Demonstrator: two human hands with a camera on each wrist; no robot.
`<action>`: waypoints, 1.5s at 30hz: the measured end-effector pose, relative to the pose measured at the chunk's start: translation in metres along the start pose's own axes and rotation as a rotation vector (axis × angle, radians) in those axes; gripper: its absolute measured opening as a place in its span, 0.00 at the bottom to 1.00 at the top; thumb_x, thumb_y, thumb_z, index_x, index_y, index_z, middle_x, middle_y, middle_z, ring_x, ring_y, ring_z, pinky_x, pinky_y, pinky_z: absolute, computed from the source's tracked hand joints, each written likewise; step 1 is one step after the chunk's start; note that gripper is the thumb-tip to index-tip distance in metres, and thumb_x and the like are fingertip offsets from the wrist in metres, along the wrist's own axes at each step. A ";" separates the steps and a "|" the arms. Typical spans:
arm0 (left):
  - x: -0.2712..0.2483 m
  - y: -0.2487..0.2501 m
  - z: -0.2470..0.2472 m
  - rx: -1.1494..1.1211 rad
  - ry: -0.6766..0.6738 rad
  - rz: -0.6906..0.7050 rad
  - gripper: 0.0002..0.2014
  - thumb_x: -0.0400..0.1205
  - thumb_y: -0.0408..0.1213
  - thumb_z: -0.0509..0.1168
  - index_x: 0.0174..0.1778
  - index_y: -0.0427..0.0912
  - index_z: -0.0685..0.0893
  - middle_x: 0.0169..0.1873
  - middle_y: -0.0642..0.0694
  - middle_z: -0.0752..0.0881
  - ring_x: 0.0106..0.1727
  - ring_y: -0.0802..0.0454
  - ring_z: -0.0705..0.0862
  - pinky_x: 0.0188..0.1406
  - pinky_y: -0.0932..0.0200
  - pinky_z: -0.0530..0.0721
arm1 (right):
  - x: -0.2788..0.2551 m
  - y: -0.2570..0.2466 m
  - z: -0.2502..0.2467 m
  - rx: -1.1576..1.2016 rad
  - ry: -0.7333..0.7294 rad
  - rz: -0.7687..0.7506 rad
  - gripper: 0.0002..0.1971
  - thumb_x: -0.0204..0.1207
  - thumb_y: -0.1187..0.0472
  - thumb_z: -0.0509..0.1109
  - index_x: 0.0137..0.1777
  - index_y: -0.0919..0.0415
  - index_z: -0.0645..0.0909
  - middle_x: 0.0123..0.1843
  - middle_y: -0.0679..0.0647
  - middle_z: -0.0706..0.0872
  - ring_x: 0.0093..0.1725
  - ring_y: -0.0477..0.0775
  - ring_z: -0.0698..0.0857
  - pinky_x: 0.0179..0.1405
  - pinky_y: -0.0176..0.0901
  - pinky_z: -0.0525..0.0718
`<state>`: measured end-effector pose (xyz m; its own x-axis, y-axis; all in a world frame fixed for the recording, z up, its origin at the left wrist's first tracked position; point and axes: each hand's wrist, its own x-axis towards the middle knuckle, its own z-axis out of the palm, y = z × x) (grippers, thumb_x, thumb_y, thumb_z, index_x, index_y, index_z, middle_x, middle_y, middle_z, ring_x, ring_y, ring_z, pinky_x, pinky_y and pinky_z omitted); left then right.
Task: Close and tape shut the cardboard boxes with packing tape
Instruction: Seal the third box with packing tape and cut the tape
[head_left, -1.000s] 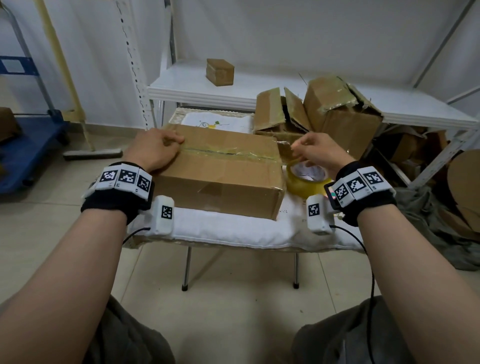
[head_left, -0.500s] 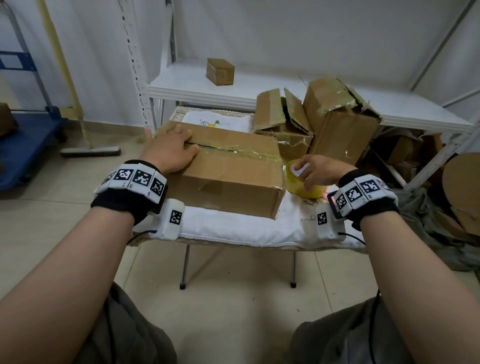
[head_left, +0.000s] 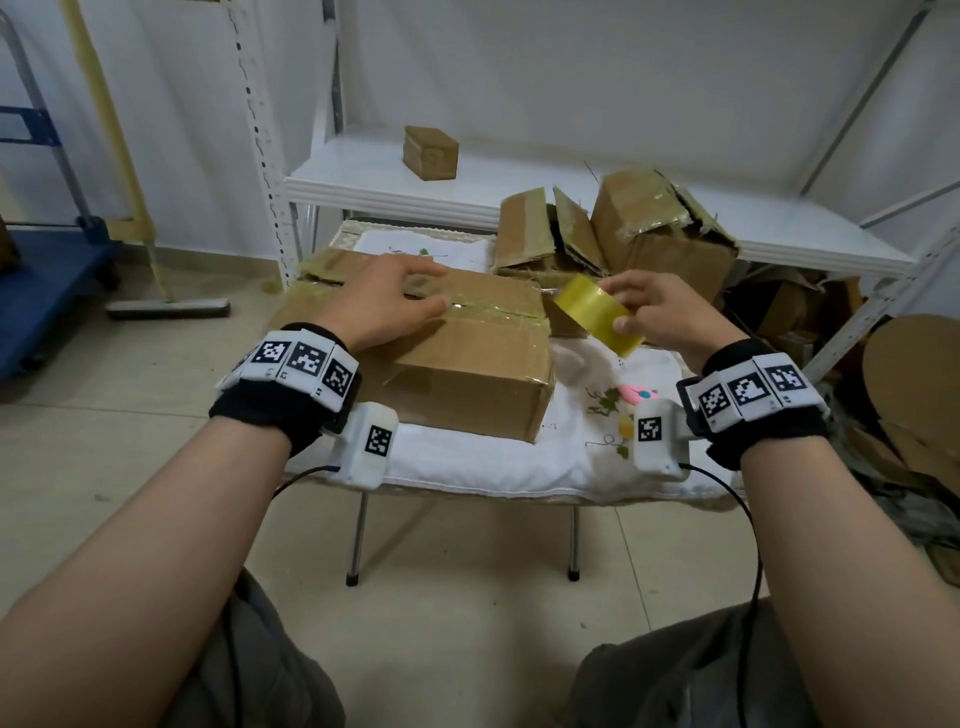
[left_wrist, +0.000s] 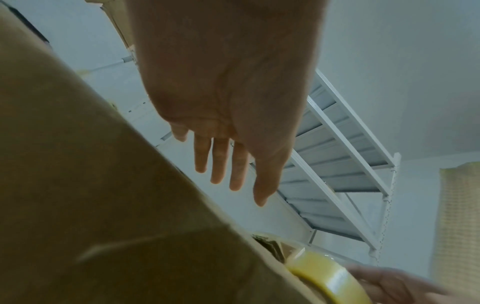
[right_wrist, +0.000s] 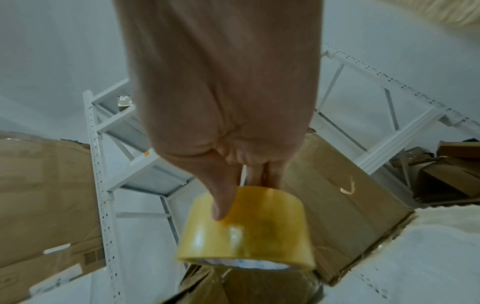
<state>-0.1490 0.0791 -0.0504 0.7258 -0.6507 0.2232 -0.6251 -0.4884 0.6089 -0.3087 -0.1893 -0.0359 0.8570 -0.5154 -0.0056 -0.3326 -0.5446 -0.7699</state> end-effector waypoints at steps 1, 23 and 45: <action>-0.001 0.005 0.002 -0.032 -0.005 0.005 0.25 0.82 0.49 0.71 0.75 0.51 0.80 0.78 0.49 0.76 0.78 0.51 0.73 0.71 0.61 0.65 | -0.003 -0.002 -0.001 0.036 0.004 -0.049 0.25 0.79 0.80 0.67 0.68 0.53 0.82 0.57 0.50 0.89 0.65 0.60 0.86 0.63 0.58 0.84; 0.013 0.034 0.045 -0.338 0.198 0.116 0.40 0.66 0.48 0.84 0.75 0.45 0.80 0.63 0.47 0.80 0.62 0.55 0.83 0.67 0.54 0.82 | -0.008 -0.028 0.020 0.054 -0.138 -0.448 0.29 0.74 0.84 0.67 0.66 0.53 0.84 0.67 0.55 0.87 0.71 0.50 0.83 0.66 0.64 0.85; 0.011 0.030 0.052 -0.560 0.391 -0.061 0.04 0.75 0.34 0.78 0.44 0.41 0.94 0.39 0.50 0.92 0.45 0.54 0.90 0.56 0.52 0.89 | -0.004 -0.023 0.025 0.057 -0.193 -0.445 0.18 0.79 0.71 0.74 0.65 0.53 0.86 0.61 0.54 0.89 0.63 0.49 0.86 0.59 0.45 0.88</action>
<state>-0.1750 0.0271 -0.0691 0.8714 -0.3219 0.3701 -0.4131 -0.0746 0.9076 -0.2947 -0.1579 -0.0341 0.9703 -0.1057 0.2176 0.0998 -0.6444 -0.7581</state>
